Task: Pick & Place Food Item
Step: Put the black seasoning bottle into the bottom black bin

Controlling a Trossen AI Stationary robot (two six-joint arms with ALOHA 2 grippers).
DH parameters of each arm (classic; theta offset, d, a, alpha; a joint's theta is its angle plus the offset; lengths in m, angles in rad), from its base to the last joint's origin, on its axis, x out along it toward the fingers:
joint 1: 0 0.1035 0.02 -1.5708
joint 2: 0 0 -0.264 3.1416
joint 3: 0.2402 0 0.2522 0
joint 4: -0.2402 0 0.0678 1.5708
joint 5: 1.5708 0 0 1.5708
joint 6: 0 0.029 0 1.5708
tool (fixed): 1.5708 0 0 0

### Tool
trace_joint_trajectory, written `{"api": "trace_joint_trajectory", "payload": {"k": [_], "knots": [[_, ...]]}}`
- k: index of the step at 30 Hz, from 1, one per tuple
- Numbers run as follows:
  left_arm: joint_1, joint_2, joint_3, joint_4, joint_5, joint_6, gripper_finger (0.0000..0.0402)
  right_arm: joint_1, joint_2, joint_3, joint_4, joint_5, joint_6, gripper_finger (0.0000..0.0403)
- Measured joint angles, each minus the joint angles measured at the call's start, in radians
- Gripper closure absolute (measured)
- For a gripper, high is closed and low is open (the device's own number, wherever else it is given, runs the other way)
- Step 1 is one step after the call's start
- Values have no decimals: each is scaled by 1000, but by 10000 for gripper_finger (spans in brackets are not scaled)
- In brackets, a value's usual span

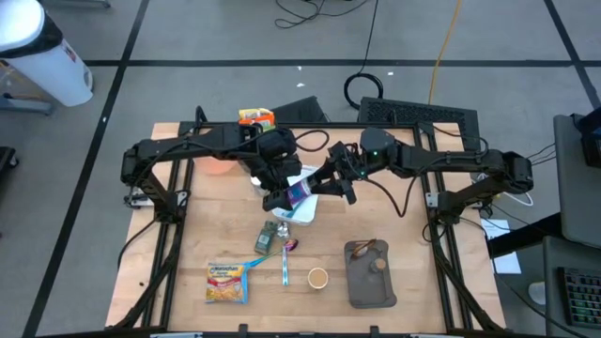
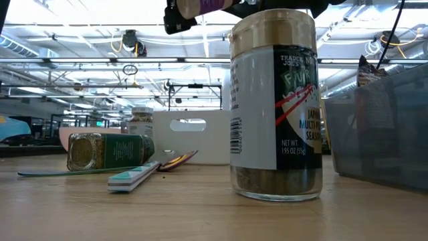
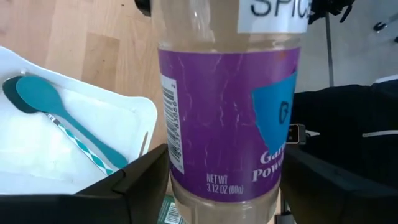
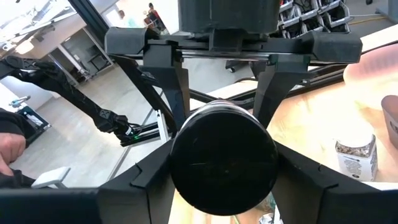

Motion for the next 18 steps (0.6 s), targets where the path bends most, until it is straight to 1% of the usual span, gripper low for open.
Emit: {"api": "trace_joint_trajectory", "payload": {"k": [3, 8, 11, 15, 18], "knots": [[6, -7, 0, 0, 3, -1, 110, -7, -6, 0, -5, 0, -5, 203], [38, -30, 0, 9, 50, -17, 109, -28, -22, 0, -15, -15, -5, 203], [64, -67, 0, 13, 51, -28, 108, -39, -34, 0, -21, -25, -2, 203], [99, -126, 2, 17, 45, -23, 108, -48, -68, 0, -80, -25, -6, 203], [126, -179, 2, 17, 40, -24, 108, -48, -96, 0, -161, -24, -24, 203]]}}
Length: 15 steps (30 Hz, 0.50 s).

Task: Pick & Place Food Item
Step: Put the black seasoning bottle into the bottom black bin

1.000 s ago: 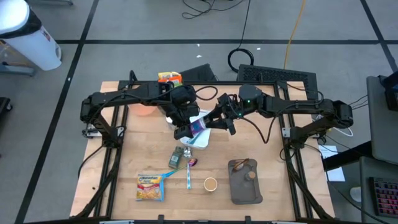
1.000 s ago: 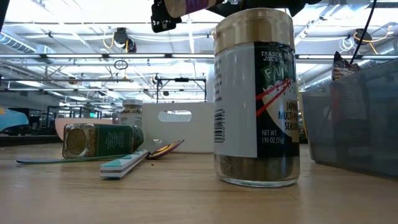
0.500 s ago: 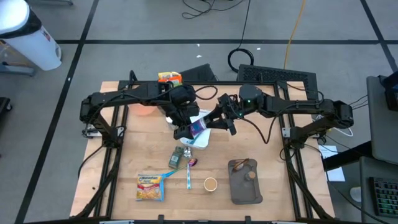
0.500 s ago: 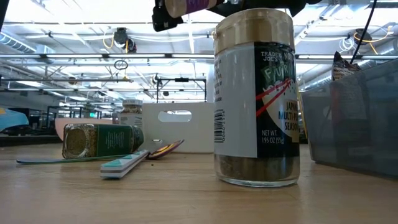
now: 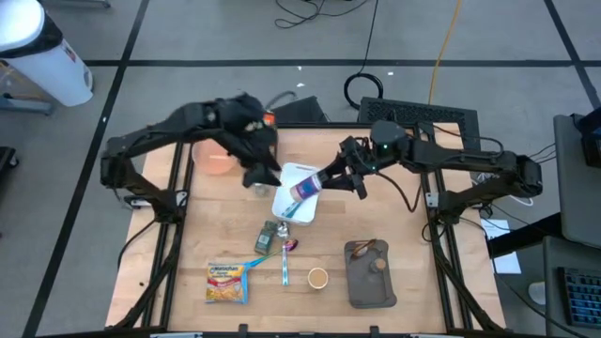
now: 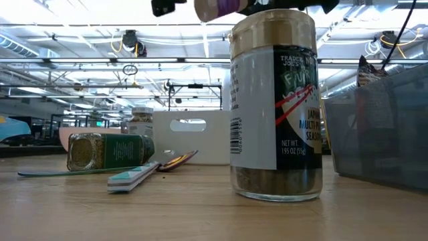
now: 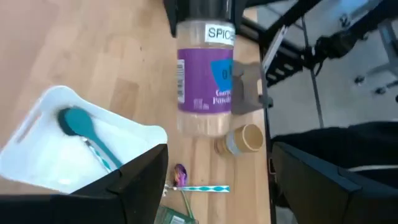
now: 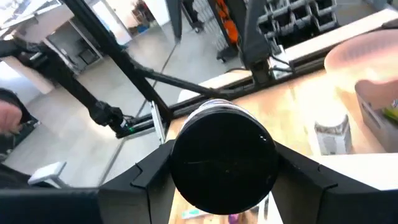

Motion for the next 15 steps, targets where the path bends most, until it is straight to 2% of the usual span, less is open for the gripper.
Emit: {"api": "trace_joint_trajectory", "payload": {"k": [3, 7, 15], "knots": [[17, -57, 0, 2, -14, -13, 108, 4, -27, 0, -61, 2, -2, 203], [21, -137, 0, 5, -99, -38, 108, 27, -56, 0, -112, 2, -10, 203], [-69, -279, 0, 11, -391, -144, 108, 97, -70, 0, -143, 6, 1, 204]]}}
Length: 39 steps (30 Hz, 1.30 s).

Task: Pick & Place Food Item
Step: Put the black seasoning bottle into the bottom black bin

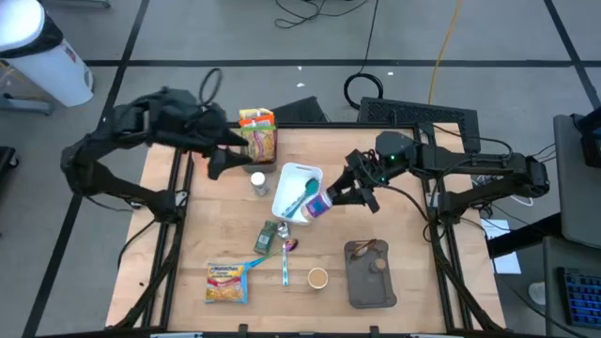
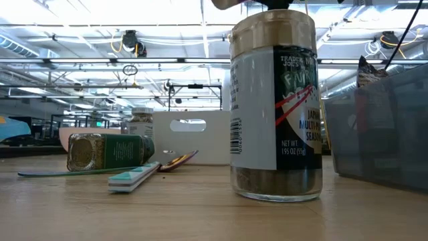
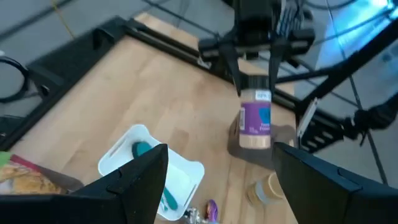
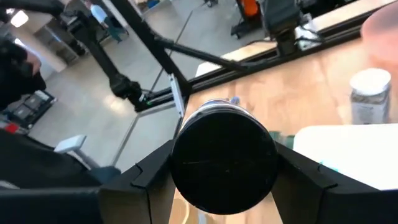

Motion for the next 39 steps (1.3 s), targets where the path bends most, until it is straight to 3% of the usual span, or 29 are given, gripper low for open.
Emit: {"api": "trace_joint_trajectory", "payload": {"k": [8, 13, 16, 21, 30, 33, 39], "knots": [[-184, -51, 0, 58, -292, -12, 108, 52, 1, 85, -60, 110, -55, 204], [-221, -23, 0, 78, -392, 31, 107, 109, 1, 170, -213, 225, -92, 204], [-221, 22, 0, 104, -392, 51, 107, 140, 1, 202, -310, 287, -93, 204], [-221, 89, -1, 193, -303, 89, 107, 195, 1, 228, -405, 292, 20, 204], [-249, 187, -2, 229, -293, -14, 108, 328, 1, 228, -675, 222, 50, 204], [-264, 230, -2, 289, -308, -52, 108, 391, -4, 228, -781, 176, 50, 204], [-287, 321, -2, 439, -318, -135, 108, 556, -4, 228, -944, 183, -8, 204]]}}
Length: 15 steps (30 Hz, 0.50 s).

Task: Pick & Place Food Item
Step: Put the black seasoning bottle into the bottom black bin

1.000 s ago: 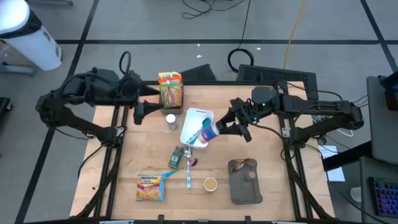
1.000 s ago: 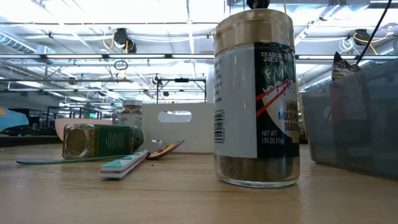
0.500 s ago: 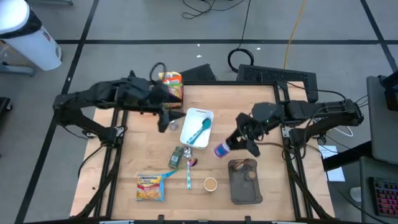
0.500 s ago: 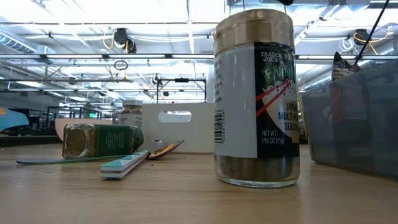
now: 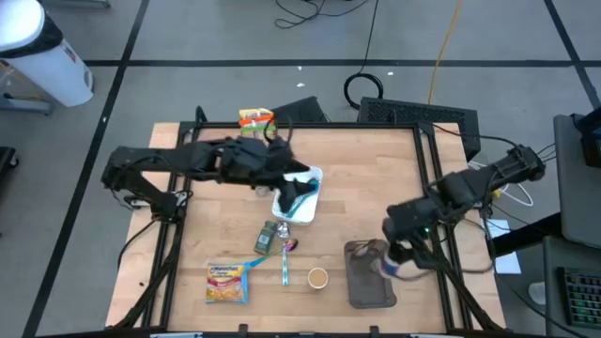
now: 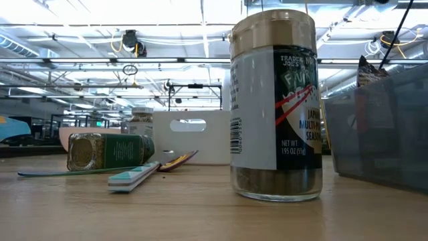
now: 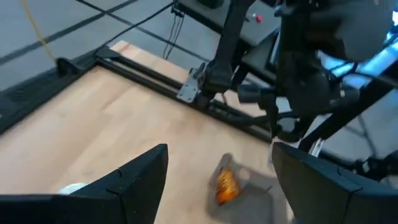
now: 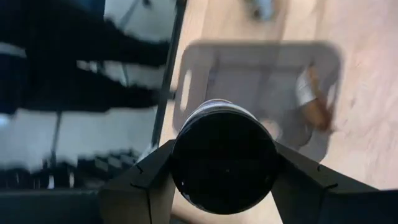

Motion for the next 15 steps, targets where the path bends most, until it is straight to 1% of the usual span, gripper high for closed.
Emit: {"api": "trace_joint_trajectory", "payload": {"k": [3, 8, 13, 15], "knots": [[-12, 51, 0, 67, 0, -56, 108, 56, 0, 0, -2, 33, -35, 204], [-39, 127, 0, 166, -3, -131, 108, 133, 7, 0, 13, 138, -97, 204], [-69, 176, 0, 245, -78, -196, 107, 190, 50, 0, 60, 203, -146, 204], [-76, 182, 0, 275, -92, -203, 108, 208, 75, 0, 85, 212, -174, 204]]}}
